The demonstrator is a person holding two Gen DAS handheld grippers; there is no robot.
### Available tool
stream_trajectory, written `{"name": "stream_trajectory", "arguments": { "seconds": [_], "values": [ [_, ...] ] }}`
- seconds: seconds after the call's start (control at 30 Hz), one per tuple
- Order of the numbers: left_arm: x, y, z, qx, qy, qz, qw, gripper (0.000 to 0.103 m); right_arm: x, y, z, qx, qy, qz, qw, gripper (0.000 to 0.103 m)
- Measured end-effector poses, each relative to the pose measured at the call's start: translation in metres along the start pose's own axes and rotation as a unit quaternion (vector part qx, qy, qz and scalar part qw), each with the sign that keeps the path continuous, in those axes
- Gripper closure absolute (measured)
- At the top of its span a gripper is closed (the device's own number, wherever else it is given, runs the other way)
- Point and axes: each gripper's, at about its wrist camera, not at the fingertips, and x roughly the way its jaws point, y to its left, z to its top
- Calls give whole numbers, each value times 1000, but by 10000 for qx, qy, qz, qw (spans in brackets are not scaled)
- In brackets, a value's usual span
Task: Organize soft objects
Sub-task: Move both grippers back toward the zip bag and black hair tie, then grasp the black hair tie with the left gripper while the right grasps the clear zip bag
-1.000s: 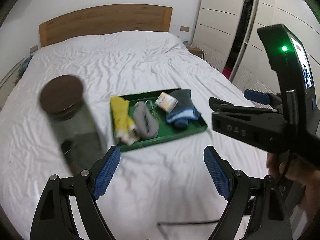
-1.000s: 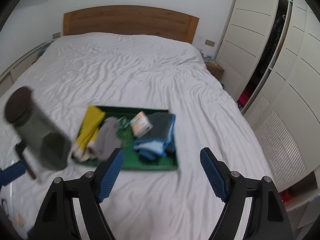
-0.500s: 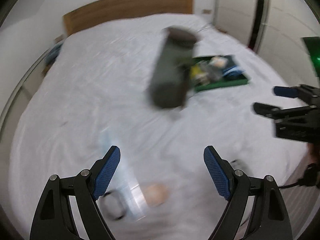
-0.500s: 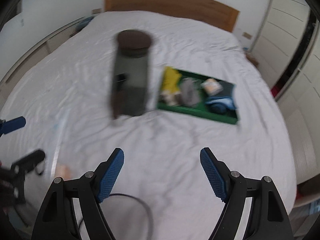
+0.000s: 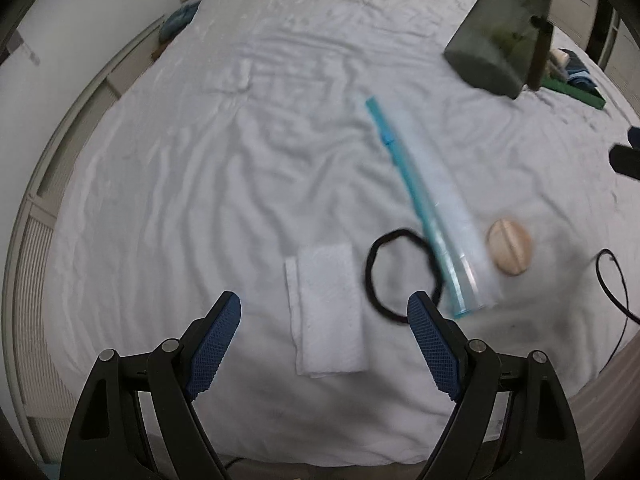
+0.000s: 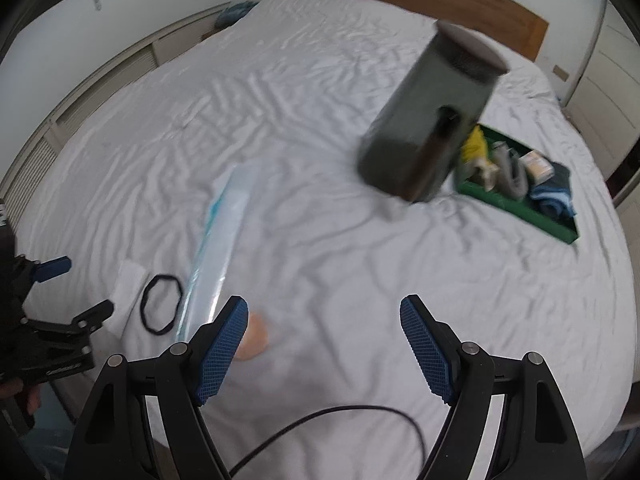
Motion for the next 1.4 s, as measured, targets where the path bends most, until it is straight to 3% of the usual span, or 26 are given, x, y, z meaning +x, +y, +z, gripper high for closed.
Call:
{"name": "stream_trajectory", "arguments": {
  "seconds": [0.27, 0.47, 0.57, 0.93, 1.17, 1.3, 1.4],
  "values": [
    [12, -2, -3, -11, 9, -74, 10000, 22, 30, 13, -7, -22, 192, 13, 9998, 24],
    [17, -19, 9, 755, -494, 107, 9959, 22, 36, 13, -16, 79, 199, 50, 9998, 24],
    [28, -24, 19, 958, -514, 148, 9940, 22, 36, 10, -20, 115, 189, 73, 9997, 24],
    [66, -19, 41, 808, -83, 205, 9965, 22, 39, 4, -26, 185, 146, 51, 9997, 24],
    [85, 8, 75, 314, -8, 281, 9991, 22, 46, 7, -23, 156, 143, 108, 9997, 24],
    [72, 28, 82, 17, 44, -123, 9999, 22, 50, 12, -21, 77, 157, 164, 9997, 24],
    [61, 25, 72, 232, 243, -540, 9980, 22, 54, 14, -19, 70, 166, 208, 9996, 24]
  ]
}}
